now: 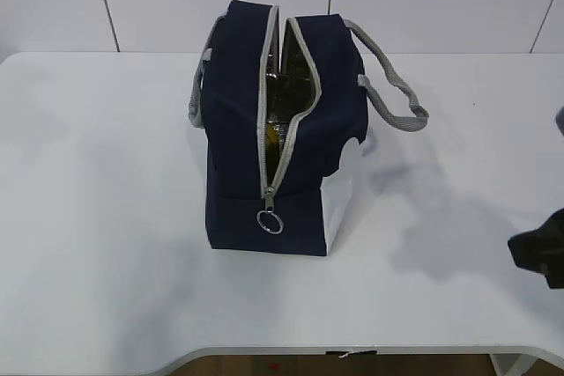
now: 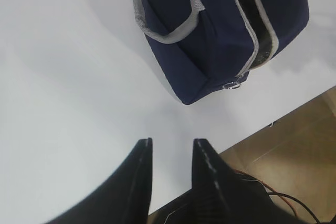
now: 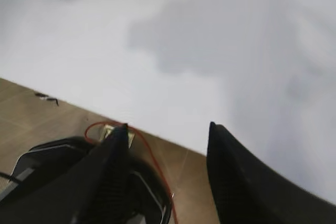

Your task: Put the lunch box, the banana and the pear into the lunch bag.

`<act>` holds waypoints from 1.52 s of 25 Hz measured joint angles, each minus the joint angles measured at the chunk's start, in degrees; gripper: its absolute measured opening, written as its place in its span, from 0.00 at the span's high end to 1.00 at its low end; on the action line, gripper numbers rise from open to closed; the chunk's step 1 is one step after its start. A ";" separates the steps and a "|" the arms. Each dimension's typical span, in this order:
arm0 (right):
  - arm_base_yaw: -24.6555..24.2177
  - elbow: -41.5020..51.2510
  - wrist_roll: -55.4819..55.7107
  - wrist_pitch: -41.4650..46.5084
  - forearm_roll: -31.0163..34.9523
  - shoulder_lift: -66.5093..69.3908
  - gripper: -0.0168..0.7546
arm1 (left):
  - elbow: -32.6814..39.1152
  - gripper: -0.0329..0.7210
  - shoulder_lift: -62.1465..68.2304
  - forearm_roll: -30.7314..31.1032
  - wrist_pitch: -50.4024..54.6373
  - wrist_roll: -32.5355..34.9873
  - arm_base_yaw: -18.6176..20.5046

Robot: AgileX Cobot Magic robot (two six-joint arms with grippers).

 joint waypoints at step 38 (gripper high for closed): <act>0.00 7.73 -109.12 -1.55 92.43 15.72 0.47 | 25.28 0.69 -35.33 2.06 0.18 -0.42 -0.12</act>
